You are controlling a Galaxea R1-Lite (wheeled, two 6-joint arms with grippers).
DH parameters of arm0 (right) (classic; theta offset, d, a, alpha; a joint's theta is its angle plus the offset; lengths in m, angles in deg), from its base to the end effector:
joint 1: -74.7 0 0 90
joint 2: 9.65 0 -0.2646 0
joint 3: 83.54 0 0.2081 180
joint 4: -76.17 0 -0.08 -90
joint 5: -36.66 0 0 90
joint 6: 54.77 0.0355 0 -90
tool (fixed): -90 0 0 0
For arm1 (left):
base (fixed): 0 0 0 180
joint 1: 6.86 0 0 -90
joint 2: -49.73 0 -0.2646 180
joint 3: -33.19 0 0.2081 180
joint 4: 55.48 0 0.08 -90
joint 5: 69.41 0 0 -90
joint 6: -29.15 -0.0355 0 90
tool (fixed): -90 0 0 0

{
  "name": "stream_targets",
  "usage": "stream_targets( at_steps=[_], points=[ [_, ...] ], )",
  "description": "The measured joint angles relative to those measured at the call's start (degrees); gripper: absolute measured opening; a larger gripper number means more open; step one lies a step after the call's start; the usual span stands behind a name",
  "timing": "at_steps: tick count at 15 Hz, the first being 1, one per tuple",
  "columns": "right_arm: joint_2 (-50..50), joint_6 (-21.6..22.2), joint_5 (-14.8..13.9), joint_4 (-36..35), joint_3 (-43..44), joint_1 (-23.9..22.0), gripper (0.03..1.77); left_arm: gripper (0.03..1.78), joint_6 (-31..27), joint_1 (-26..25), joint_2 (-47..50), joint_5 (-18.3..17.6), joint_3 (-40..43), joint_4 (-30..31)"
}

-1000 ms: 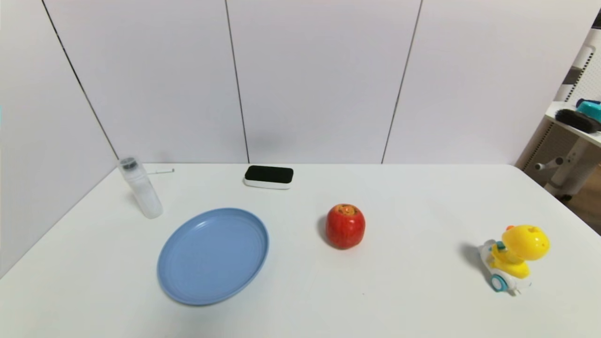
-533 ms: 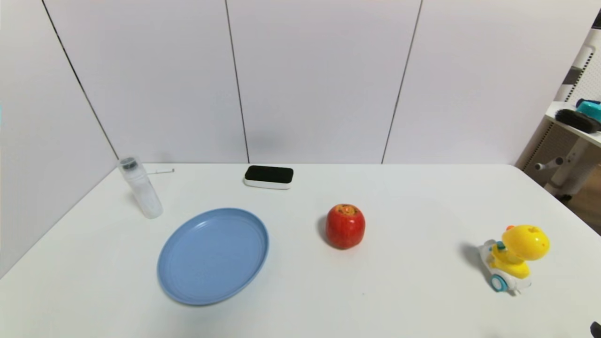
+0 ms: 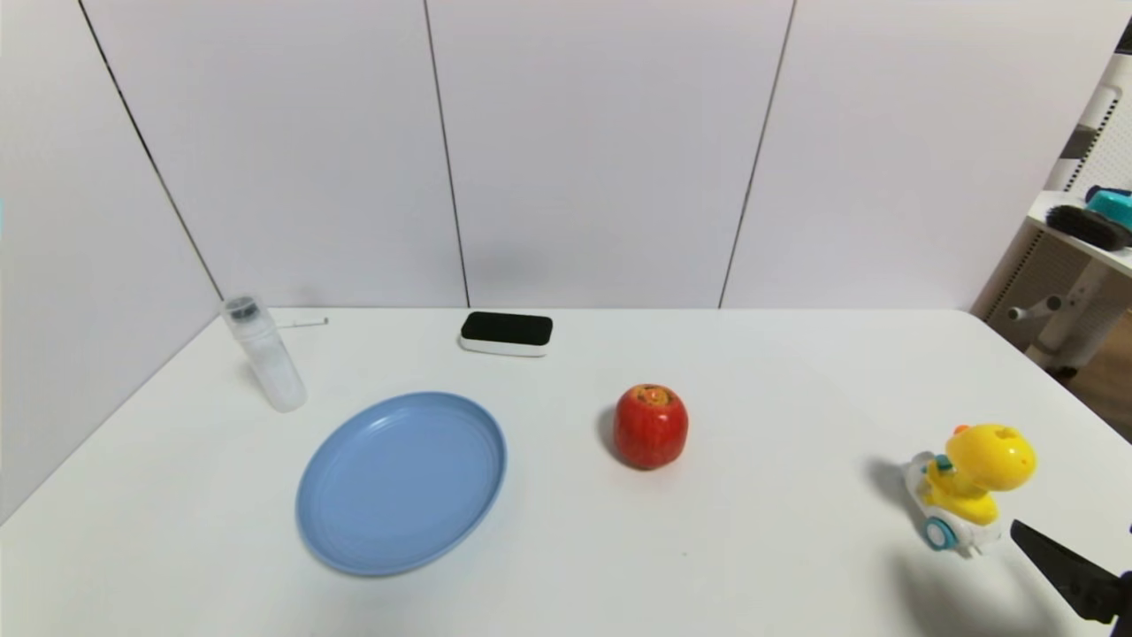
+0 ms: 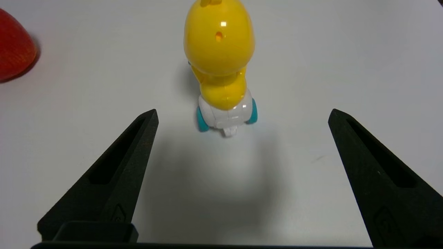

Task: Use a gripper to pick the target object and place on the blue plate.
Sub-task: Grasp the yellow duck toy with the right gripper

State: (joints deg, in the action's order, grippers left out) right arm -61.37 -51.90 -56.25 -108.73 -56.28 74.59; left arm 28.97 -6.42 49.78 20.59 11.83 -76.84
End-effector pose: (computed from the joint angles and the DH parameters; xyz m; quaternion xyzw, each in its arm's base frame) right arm 0.1343 -0.0021 0.0829 0.0205 0.1691 -0.0302 0.9849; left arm 0.0446 -0.0003 0.0758 0.0016 -0.0004 -0.0038 1.0000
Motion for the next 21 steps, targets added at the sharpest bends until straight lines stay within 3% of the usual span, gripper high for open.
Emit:
stream_targets(
  at_steps=[3,9,12,21],
  points=[
    [-6.78,-0.26,0.05,-6.95,-0.33,0.13,1.70,1.69,0.02,0.00,0.00,0.00,0.00,0.00],
    [-9.62,0.07,-0.85,-17.51,-2.21,-0.40,1.70,1.69,0.02,0.00,0.00,0.00,0.00,0.00],
    [-10.58,0.11,-3.36,-18.53,-4.99,-0.40,1.70,1.69,0.02,0.00,0.00,0.00,0.00,0.00],
    [-14.06,0.35,-2.95,-18.72,-5.97,1.56,1.70,1.69,0.02,0.00,0.00,0.00,0.00,0.00]
  ],
)
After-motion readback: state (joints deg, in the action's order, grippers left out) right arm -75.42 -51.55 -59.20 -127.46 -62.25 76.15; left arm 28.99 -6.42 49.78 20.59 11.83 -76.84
